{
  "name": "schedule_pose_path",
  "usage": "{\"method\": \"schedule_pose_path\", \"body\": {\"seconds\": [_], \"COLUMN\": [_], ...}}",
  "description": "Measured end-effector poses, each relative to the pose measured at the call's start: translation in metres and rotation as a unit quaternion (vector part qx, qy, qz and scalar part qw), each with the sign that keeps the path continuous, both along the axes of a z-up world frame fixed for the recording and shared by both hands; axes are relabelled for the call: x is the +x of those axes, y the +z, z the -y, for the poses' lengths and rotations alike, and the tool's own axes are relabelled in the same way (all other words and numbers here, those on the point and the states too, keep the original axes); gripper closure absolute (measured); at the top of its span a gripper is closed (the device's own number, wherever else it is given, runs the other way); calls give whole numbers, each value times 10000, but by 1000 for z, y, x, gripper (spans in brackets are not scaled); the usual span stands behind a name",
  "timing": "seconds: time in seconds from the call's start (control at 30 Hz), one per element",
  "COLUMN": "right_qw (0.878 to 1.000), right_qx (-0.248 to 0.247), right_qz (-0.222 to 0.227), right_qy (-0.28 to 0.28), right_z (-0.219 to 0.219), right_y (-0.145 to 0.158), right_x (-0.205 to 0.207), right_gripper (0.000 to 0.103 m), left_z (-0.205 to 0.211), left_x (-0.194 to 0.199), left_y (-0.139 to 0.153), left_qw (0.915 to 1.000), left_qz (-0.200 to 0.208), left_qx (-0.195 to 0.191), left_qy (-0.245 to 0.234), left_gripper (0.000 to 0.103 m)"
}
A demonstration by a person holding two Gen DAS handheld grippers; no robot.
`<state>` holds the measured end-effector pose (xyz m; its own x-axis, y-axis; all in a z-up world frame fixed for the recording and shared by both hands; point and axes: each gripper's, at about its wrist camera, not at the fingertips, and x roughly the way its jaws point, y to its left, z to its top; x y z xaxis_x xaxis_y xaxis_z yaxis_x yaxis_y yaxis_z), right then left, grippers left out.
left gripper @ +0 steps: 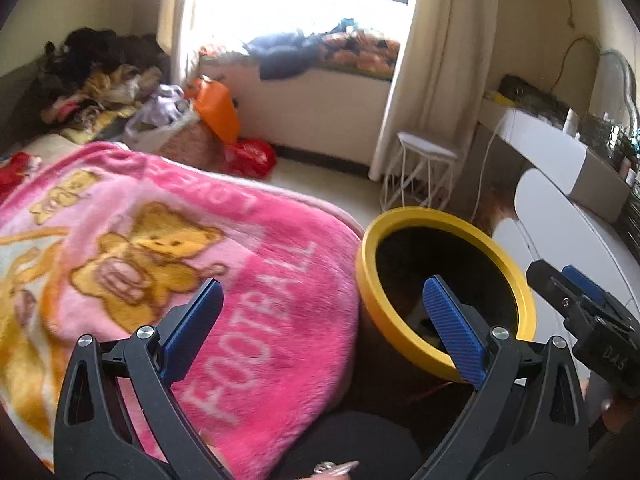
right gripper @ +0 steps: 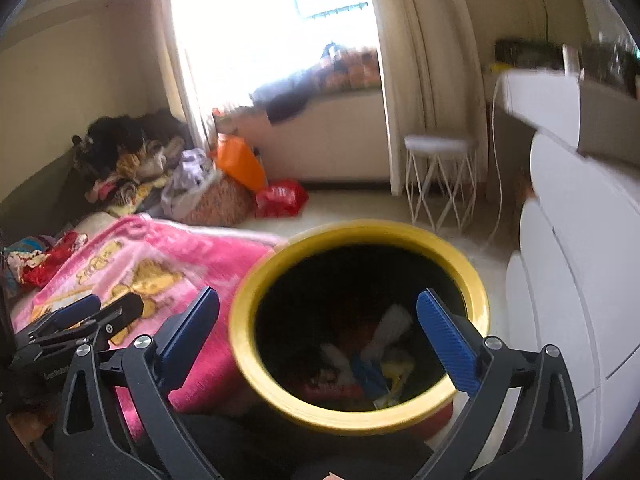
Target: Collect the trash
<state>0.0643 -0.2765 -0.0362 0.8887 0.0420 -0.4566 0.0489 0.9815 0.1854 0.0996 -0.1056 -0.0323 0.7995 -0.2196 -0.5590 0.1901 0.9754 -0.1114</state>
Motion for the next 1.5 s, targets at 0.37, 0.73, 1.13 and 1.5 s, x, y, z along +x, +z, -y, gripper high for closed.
{"method": "schedule_pose_path", "body": {"seconds": [0.37,0.73,1.13,1.5], "right_qw": [9922,9907,9914,9917], "right_qx": [-487,-577,-552,-500], "right_qz": [1147,1236,1189,1182], "right_qy": [74,3,36,2], "right_z": [-41,-45,-47,-47], "right_y": [6,2,-1,-2], "right_x": [-44,-50,-47,-46], "right_gripper": [6,6,6,6], "left_z": [-38,-39,-40,-40], "left_x": [-39,-50,-52,-53], "left_y": [11,2,2,2], "left_qw": [9982,9976,9974,9973], "left_qz": [511,602,614,640], "left_qx": [-40,19,26,32], "left_qy": [324,356,374,369], "left_gripper": [11,11,11,11]}}
